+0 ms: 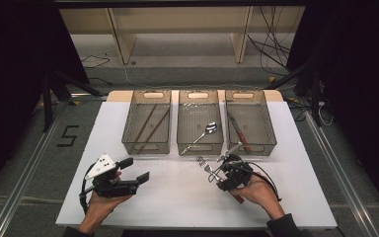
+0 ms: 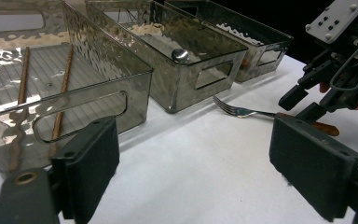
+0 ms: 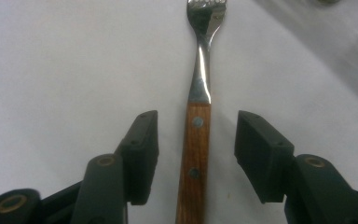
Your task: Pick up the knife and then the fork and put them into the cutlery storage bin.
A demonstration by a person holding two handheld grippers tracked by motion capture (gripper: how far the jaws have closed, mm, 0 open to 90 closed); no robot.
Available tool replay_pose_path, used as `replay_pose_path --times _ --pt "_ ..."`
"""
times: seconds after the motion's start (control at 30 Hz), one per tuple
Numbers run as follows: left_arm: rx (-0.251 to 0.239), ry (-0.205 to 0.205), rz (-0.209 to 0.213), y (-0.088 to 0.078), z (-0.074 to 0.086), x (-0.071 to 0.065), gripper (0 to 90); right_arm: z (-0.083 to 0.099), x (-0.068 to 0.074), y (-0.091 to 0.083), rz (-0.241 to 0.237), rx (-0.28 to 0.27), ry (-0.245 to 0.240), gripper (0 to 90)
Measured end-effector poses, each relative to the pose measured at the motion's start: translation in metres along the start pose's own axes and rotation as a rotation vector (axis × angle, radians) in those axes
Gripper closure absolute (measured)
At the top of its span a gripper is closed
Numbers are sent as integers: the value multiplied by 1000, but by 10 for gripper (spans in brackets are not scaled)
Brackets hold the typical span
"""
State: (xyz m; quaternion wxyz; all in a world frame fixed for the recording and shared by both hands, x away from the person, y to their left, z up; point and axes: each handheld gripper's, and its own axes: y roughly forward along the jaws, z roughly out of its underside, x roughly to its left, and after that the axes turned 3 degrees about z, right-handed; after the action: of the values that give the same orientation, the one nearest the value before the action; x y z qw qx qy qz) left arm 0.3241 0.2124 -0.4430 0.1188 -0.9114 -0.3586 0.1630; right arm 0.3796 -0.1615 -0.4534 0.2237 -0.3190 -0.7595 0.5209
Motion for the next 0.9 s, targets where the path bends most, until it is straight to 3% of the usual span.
replay_pose_path --times 0.37,0.9 --pt "3 3 3 0 0 0 155 0 4 7 21 48 -35 624" --pt "9 4 3 1 0 -1 155 -3 6 8 50 68 -55 717"
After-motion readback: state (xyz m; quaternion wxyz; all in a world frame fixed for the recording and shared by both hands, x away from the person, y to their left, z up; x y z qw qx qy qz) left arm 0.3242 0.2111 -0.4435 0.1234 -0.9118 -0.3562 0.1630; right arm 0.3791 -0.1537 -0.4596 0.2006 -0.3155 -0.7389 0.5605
